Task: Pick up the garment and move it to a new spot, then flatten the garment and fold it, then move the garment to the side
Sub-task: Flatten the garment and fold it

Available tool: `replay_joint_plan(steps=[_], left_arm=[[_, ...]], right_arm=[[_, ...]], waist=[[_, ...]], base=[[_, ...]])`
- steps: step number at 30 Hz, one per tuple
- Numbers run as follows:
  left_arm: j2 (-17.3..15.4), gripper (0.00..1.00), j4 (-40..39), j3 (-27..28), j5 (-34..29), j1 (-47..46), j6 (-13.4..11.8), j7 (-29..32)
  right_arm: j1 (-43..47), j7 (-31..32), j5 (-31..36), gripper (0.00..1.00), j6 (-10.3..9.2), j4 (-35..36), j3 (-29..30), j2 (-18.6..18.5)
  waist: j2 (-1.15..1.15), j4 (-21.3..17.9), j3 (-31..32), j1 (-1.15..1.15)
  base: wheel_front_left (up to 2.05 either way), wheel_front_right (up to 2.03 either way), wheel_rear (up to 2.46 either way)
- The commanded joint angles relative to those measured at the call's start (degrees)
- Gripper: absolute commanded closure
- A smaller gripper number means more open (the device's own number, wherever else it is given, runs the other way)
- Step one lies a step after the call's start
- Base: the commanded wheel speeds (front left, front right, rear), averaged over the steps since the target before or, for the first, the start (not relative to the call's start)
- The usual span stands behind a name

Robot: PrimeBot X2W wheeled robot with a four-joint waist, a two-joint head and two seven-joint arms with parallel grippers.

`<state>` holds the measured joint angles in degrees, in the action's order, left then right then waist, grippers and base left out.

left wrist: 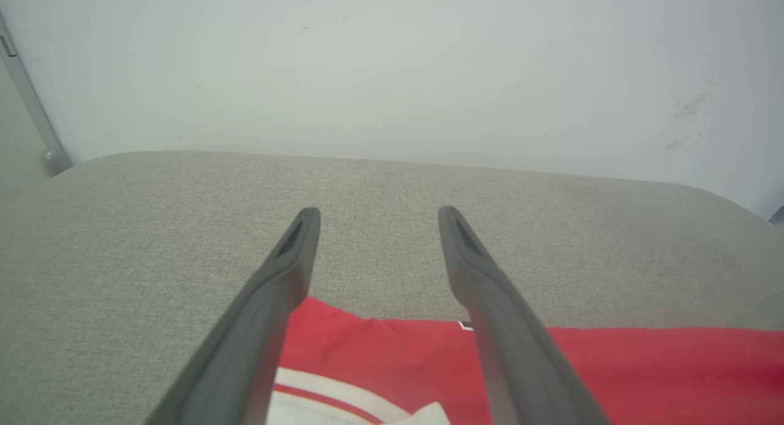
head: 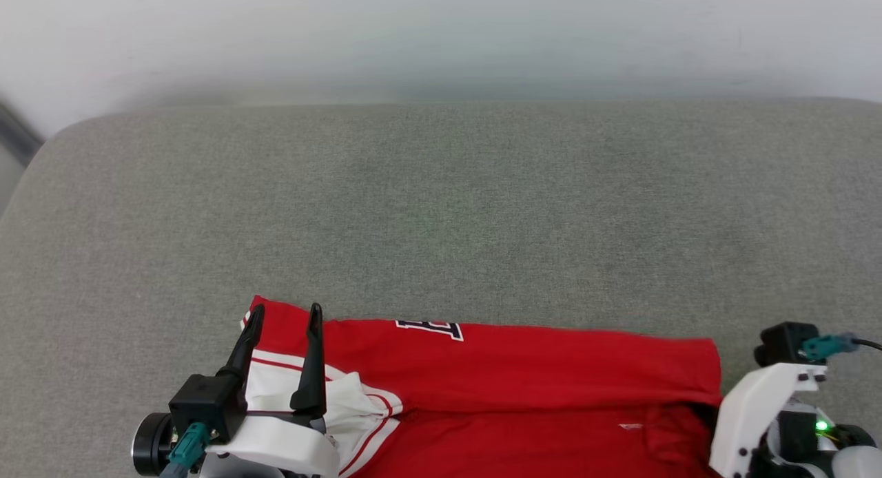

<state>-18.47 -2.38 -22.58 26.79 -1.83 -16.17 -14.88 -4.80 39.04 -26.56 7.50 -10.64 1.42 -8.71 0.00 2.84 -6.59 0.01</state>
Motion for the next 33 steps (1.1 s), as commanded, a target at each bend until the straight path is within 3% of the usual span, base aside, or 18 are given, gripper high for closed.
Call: replay_joint_plan(steps=[1, 13, 17, 25, 26, 31, 33], left_arm=[[-0.2, 0.00, 0.0, 0.2, -0.3, 0.5, -0.1, -0.3], [0.0, 0.00, -0.7, 0.5, -0.4, 1.0, -0.4, -0.3], [-0.1, 0.00, -0.7, 0.8, -0.3, 1.0, -0.5, -0.3], [0.3, 0.00, -0.3, 0.9, -0.2, 1.3, -0.1, -0.4], [0.4, 0.00, -0.2, 0.6, -0.3, 1.3, -0.1, -0.4], [0.4, 0.00, -0.3, 0.1, -0.4, 0.7, 0.3, -0.4], [0.4, 0.00, -0.2, 0.0, -0.4, 0.6, 0.4, -0.3]], right_arm=[[1.1, -0.4, 0.2, 1.00, -0.02, 0.7, 1.0, -0.9], [1.5, 2.1, 2.6, 1.00, -0.02, 4.1, 16.8, -0.8], [0.7, 4.9, 0.6, 1.00, -0.02, 5.3, 20.1, 0.9], [0.5, 21.1, -18.9, 1.00, -0.02, 7.3, 21.2, 5.7], [0.3, 24.2, -26.1, 1.00, -0.02, 5.5, 20.8, 5.8], [-1.1, 25.5, -42.9, 1.00, -0.02, -0.8, 15.1, 5.9], [-1.3, 25.3, -44.8, 1.00, -0.02, -1.8, 13.6, 5.9]], waist=[[0.00, -0.3, 0.3, -0.01], [0.00, -1.3, 1.2, -0.01], [0.00, -1.2, 1.2, -0.01], [0.00, -0.9, 2.1, -0.01], [0.00, -0.5, 2.4, -0.01], [0.00, 1.2, 2.7, -0.01], [0.00, 1.7, 2.7, -0.01]], base=[[0.00, 0.00, 0.00], [0.00, 0.00, 0.00], [0.00, 0.00, 0.00], [0.00, 0.00, 0.00], [0.00, 0.00, 0.00], [0.00, 0.00, 0.00], [0.00, 0.00, 0.00]])
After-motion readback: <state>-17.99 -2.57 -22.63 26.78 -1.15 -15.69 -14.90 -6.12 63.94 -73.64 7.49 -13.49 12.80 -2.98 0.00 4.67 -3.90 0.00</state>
